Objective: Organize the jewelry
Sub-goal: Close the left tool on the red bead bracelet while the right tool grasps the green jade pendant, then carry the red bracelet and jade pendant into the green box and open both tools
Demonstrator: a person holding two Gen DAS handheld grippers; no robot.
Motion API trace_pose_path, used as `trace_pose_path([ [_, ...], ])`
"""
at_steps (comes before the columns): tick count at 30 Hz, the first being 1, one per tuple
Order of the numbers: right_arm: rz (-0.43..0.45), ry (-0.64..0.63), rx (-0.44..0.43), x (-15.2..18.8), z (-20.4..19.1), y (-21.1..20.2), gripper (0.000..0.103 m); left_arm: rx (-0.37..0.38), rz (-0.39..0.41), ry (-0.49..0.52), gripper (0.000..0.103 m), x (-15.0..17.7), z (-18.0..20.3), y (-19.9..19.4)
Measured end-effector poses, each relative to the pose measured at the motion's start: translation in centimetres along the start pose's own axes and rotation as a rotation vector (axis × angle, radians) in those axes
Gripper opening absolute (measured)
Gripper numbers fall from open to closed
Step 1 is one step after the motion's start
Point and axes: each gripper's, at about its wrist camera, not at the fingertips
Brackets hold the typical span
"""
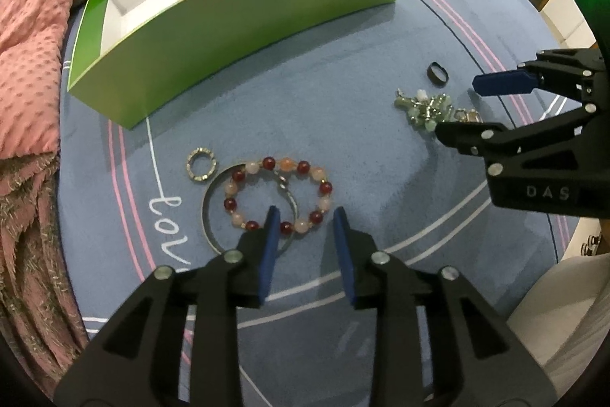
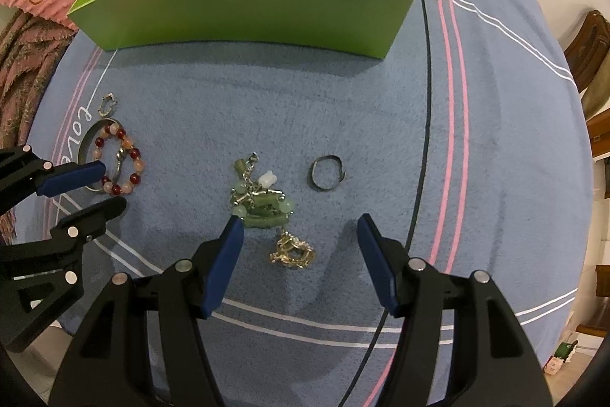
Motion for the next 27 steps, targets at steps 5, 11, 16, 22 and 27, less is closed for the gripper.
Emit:
trace_pose_path([
  [5,0.004,-0.004,0.005,-0.2,-0.2,0.2,0.063,0.041,0.026,-0.069,0.007,-0.2,-1.5,-0.6],
  [11,0.017,-0.017,-0.005,0.1,-0.8,0.1,0.033,0.070,0.066,-0.137,0.007,0.0,-3.7,-2.2],
  [16,0.017,0.002,-0.049,0.1,-0.5,0.1,0.005,0.076,0.097,-0.168,0.007,0.3,-5.1,-3.6],
  [22,0.052,0.021,-0.075,-0.2,0.4,-1.5,0.001,0.070,0.130,-0.182,0.008,0.9,-4.8,-5.6],
  [27,0.108,0.029,-0.083,-1.3,1.8,-3.8,0.001,0.093,0.157,-0.211,0.007,0.3,-5.7,-6.6],
])
Point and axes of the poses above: each gripper's, at about its wrist camera, not at the fingertips, and y roughly the way its jaws point, z to its right, x to its underside, and after that the axes turned 5 degrees about y, right-handed
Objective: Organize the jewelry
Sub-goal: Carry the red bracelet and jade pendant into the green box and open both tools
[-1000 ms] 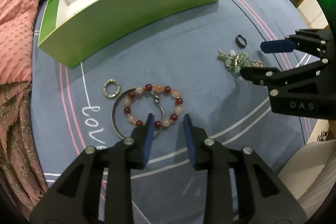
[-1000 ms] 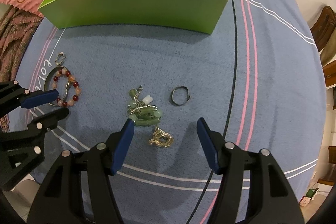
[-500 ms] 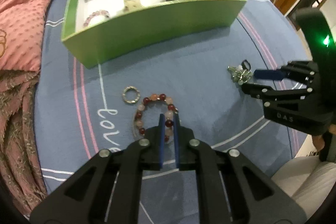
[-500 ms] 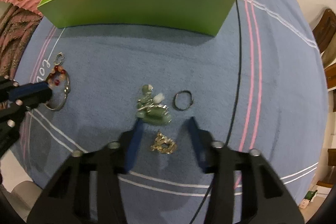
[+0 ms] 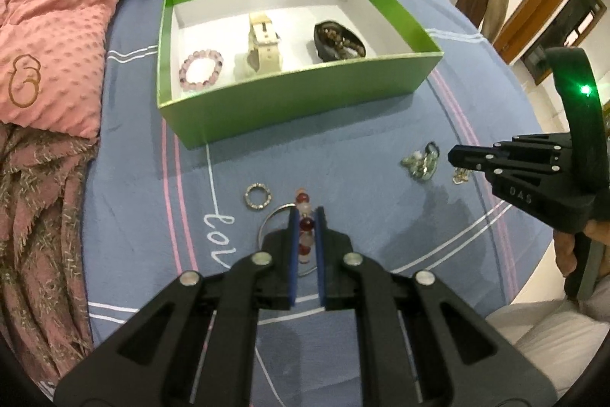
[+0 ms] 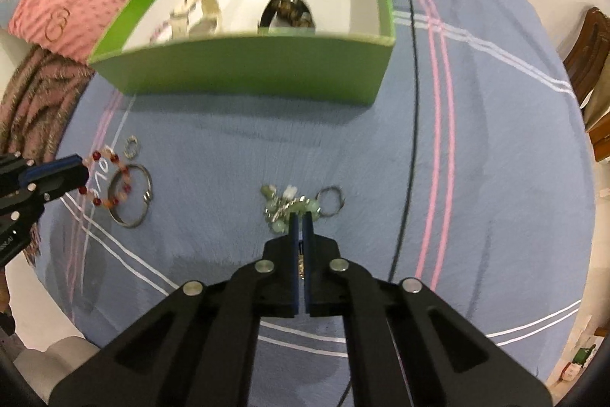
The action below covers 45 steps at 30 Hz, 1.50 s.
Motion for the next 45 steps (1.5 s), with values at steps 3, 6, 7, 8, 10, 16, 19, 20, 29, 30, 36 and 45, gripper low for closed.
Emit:
trace_pose_path([
  [3,0.002,-0.020,0.011,-1.0,0.3,-0.4,0.001,0.006,0.023,0.002,0.008,-0.4,0.1,-0.7],
  [6,-0.038,-0.030,0.038,-1.1,-0.1,0.5,0.004,0.003,0.023,0.006,0.007,-0.5,0.1,-0.6],
  [7,-0.051,-0.031,0.039,-1.0,-0.4,0.8,0.014,0.005,0.021,0.004,0.007,-0.5,0.1,-0.6],
  [8,-0.058,-0.034,0.036,-0.6,-0.4,1.1,0.031,0.007,0.020,0.001,0.008,-0.5,0.1,-0.5],
  [10,-0.056,-0.051,0.050,-0.2,-1.1,1.7,0.053,0.014,0.020,-0.002,0.007,-0.5,0.1,-0.5],
  [16,-0.075,-0.081,0.055,-0.5,-2.2,3.6,0.054,0.018,0.020,-0.008,0.008,-0.5,0.0,-0.3],
  [19,-0.076,-0.077,0.077,-0.7,-2.1,4.5,0.046,0.018,0.021,-0.010,0.007,-0.5,0.0,-0.3],
  [20,-0.067,-0.084,0.086,-0.8,-2.2,4.4,0.035,0.018,0.021,-0.010,0.007,-0.5,0.0,-0.3],
  [29,-0.047,-0.054,-0.029,-1.5,-1.3,2.3,0.028,0.017,0.032,-0.004,0.008,-0.8,0.0,-0.6],
  [30,-0.036,-0.057,-0.039,-1.6,-1.2,1.6,0.028,0.017,0.035,-0.003,0.008,-0.9,0.0,-0.8],
  [36,0.064,-0.085,-0.084,-3.5,-2.2,-3.3,0.028,0.008,0.067,0.004,0.008,-2.2,0.0,-1.9],
  [45,0.137,-0.117,-0.094,-6.0,-2.8,-6.1,0.028,-0.013,0.150,0.016,0.008,-5.3,-1.1,-4.9],
])
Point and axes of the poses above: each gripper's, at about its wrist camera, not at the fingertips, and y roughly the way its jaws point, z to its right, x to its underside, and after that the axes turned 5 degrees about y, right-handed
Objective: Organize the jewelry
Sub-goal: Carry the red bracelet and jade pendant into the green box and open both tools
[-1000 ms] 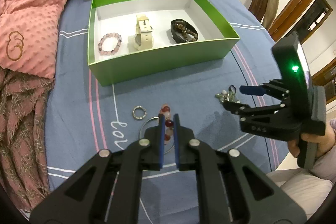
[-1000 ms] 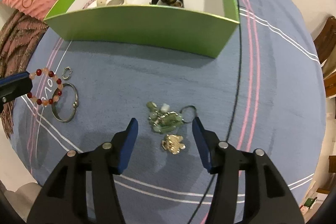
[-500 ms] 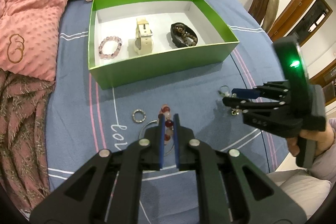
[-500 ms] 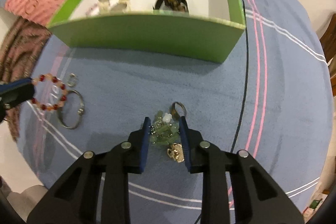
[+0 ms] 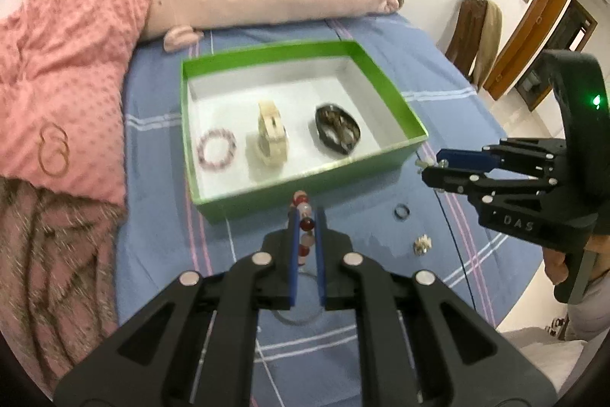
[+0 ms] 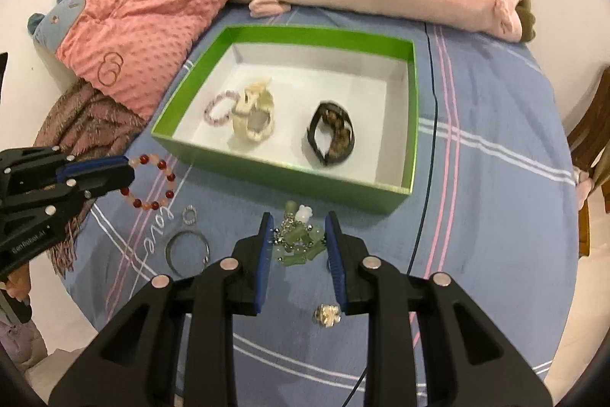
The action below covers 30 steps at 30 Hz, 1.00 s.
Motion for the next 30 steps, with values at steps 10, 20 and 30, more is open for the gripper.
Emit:
trace_pose_path([
  [10,0.064,-0.017,0.011,-3.6,0.0,-1.0,0.028,-0.033,0.074,0.002,0.008,-3.5,-1.7,-2.1],
  [20,0.135,-0.001,0.046,-8.5,0.8,-0.7,0.028,-0.027,0.100,-0.025,0.008,-7.1,-2.2,-0.3],
  [30,0.012,0.014,0.054,-8.4,1.1,6.0,0.028,-0.005,0.006,-0.081,0.008,-6.7,-3.7,5.4],
])
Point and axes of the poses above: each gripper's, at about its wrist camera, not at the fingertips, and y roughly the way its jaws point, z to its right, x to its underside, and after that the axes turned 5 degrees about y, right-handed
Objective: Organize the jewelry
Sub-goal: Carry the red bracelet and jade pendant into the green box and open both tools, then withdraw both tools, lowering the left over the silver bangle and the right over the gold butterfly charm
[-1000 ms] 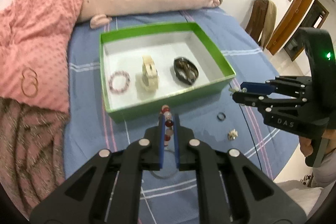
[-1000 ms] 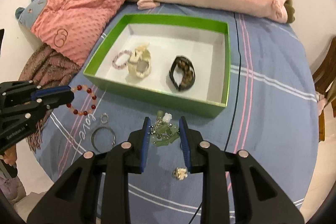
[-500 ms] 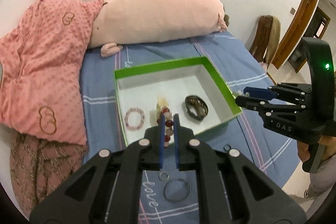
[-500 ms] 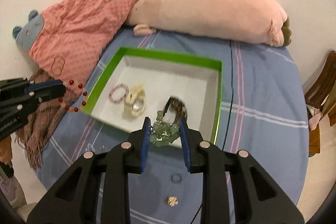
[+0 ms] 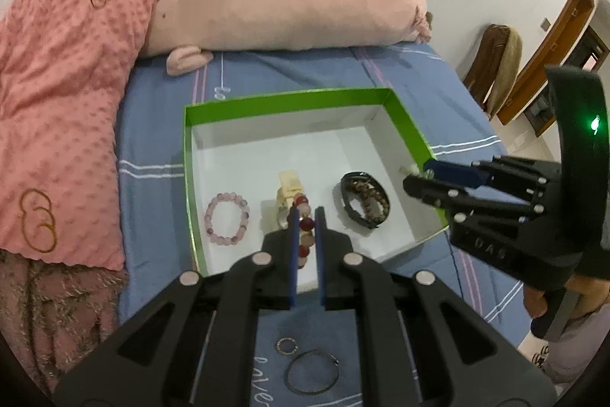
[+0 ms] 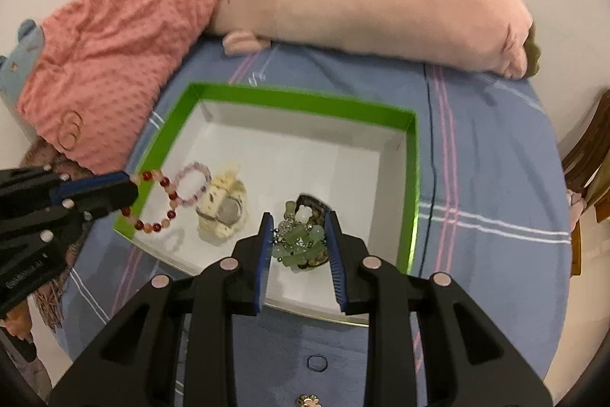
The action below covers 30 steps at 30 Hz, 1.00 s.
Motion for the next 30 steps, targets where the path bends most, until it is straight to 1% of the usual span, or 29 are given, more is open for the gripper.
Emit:
trace_pose_path([
  [8,-0.075,-0.019,0.017,0.2,-0.4,4.1,0.028,-0.024,-0.094,-0.028,0.008,0.6,-1.6,4.6],
  [14,-0.123,-0.027,0.014,0.8,-0.6,6.3,0.028,-0.028,-0.135,-0.034,0.008,1.2,-2.0,6.4],
  [21,-0.142,-0.028,0.030,1.1,-0.5,7.2,0.028,-0.040,-0.155,-0.038,0.009,1.5,-2.4,7.2],
  [22,-0.141,-0.026,0.037,1.0,-0.5,7.2,0.030,-0.043,-0.157,-0.036,0.010,1.4,-2.4,7.3],
  [23,-0.136,-0.024,0.042,1.0,-0.4,7.2,0.032,-0.047,-0.159,-0.034,0.014,1.4,-2.3,7.3],
  [24,-0.132,-0.021,0.039,1.0,-0.3,7.0,0.032,-0.048,-0.158,-0.036,0.015,1.4,-2.3,7.3],
  [27,-0.108,-0.021,0.029,0.7,-0.3,5.9,0.034,-0.051,-0.147,-0.038,0.017,1.4,-2.2,6.7],
  [28,-0.098,-0.022,0.025,0.7,-0.3,5.4,0.041,-0.050,-0.137,-0.038,0.018,1.4,-2.1,6.3],
  [29,-0.080,-0.020,0.025,0.6,-0.3,4.7,0.055,-0.047,-0.122,-0.037,0.020,1.5,-2.1,5.6],
  [30,-0.055,-0.016,0.025,0.5,-0.2,3.7,0.062,-0.044,-0.111,-0.037,0.022,1.5,-2.1,5.1],
])
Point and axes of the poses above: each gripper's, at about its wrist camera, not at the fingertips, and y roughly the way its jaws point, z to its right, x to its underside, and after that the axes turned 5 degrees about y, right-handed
